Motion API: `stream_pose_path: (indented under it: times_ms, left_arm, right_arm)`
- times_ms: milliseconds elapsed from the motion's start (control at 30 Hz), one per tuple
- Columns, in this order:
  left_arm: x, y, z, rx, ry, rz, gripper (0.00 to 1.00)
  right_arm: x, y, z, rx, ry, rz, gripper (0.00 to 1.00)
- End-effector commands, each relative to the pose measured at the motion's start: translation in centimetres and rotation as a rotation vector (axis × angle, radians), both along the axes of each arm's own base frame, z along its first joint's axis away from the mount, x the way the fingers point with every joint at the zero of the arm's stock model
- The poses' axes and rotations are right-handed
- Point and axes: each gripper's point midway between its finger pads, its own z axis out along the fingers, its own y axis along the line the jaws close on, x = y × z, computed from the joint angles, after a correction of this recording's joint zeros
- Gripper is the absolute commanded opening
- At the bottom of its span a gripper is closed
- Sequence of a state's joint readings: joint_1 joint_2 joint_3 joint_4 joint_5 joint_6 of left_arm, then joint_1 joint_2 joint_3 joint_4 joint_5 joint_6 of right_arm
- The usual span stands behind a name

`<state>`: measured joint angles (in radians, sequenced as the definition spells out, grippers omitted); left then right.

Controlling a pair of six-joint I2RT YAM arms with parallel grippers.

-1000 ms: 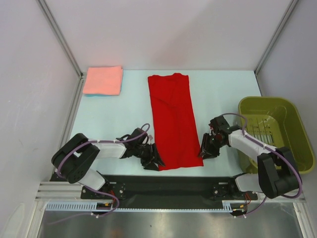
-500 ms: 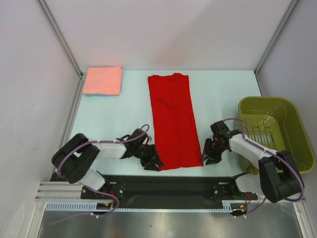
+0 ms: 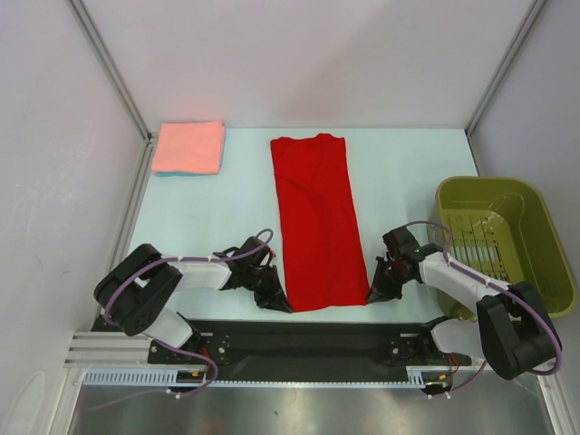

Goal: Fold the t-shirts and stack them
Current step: Fold the tshirt

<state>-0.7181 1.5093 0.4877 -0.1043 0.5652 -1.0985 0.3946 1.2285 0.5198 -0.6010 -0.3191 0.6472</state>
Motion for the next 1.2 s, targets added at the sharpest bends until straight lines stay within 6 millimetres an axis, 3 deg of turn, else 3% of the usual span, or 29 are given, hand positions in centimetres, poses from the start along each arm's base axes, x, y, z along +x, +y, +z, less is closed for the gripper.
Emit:
stream_pose_path:
  times_ms: [0,133,467,633,767,800,833,867,933,967,1000,1067,1100,1167]
  left_arm:
    - [-0.7,3.9,-3.4,0.223,-0.034,-0.008,0.0]
    - [-0.3,4.3,-2.6,0.232,-0.074,0.004,0.0]
    - [-0.8,4.8,-3.1,0.249,-0.043,-0.031,0.0]
    - [1.2,3.9,-1.1,0.23,-0.137,-0.037,0.0]
    - [4.1,2.7,1.3,0.229,-0.213,-0.033,0.0]
    - [5.8,1.8,2.8,0.209,-0.254,-0.025,0.01]
    - [6.9,2.0,2.9,0.227,-0.264,-0.017,0.0]
    - [7.7,2.0,3.3,0.228,-0.267,-0.007,0.0]
    - [11.0,1.9,4.7,0.212,-0.306,0.045,0.0]
    - [12.1,2.1,4.2,0.223,-0.291,0.058,0.0]
    - [14.1,1.6,5.5,0.202,-0.322,0.076,0.0]
    - [16.8,2.1,5.9,0.2,-0.328,0.104,0.0]
    - [19.2,1.9,6.4,0.193,-0.342,0.124,0.0]
    - [21.2,2.0,6.5,0.197,-0.342,0.119,0.0]
  right_arm:
    - [-0.4,-0.1,-0.1,-0.013,-0.015,-0.013,0.0]
    - [-0.1,-0.4,0.7,-0.025,-0.051,-0.024,0.0]
    - [-0.4,-0.4,0.4,-0.03,-0.027,-0.013,0.0]
    - [1.1,0.2,1.9,-0.004,-0.101,0.01,0.0]
    - [5.2,1.3,4.6,0.05,-0.22,0.009,0.0]
    - [5.9,1.4,4.8,0.056,-0.224,0.01,0.0]
    - [7.8,1.6,5.5,0.053,-0.231,0.006,0.0]
    - [8.4,1.5,5.5,0.04,-0.231,0.03,0.0]
    - [11.3,2.0,7.0,0.047,-0.277,0.048,0.0]
    - [12.5,1.9,6.6,0.046,-0.27,0.062,0.0]
    - [13.4,2.0,6.5,0.05,-0.267,0.064,0.0]
    - [16.4,2.2,6.9,0.063,-0.273,0.062,0.0]
    - [17.5,2.3,7.1,0.063,-0.286,0.072,0.0]
    - [20.9,2.5,7.9,0.055,-0.317,0.072,0.0]
